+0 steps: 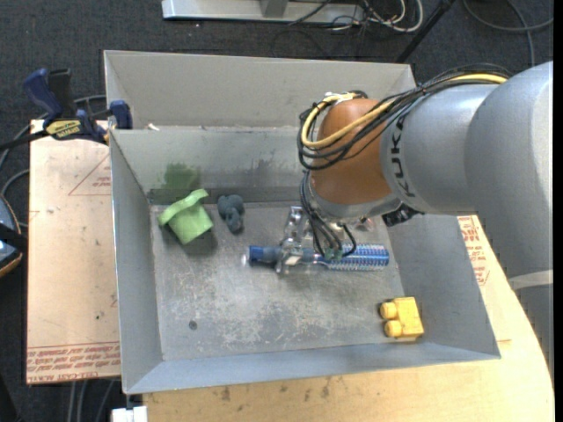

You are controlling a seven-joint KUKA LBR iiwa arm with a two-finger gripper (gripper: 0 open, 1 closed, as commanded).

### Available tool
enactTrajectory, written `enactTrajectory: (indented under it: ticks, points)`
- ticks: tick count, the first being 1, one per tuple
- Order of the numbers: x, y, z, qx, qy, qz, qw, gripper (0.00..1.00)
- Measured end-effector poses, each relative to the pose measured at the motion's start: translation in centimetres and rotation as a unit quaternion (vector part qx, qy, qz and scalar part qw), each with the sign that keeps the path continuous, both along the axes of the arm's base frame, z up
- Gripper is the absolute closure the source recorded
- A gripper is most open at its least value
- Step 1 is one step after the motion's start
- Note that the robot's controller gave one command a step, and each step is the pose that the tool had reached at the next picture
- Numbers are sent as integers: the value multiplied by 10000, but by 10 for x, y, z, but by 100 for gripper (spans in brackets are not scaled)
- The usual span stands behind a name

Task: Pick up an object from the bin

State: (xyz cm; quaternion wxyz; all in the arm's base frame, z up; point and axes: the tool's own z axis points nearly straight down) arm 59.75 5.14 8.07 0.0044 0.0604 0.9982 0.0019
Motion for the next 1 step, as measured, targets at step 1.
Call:
enactTrajectory:
  ticks: [1]
  points:
    - [-2,17,135,-15,7,1005,9949,100]
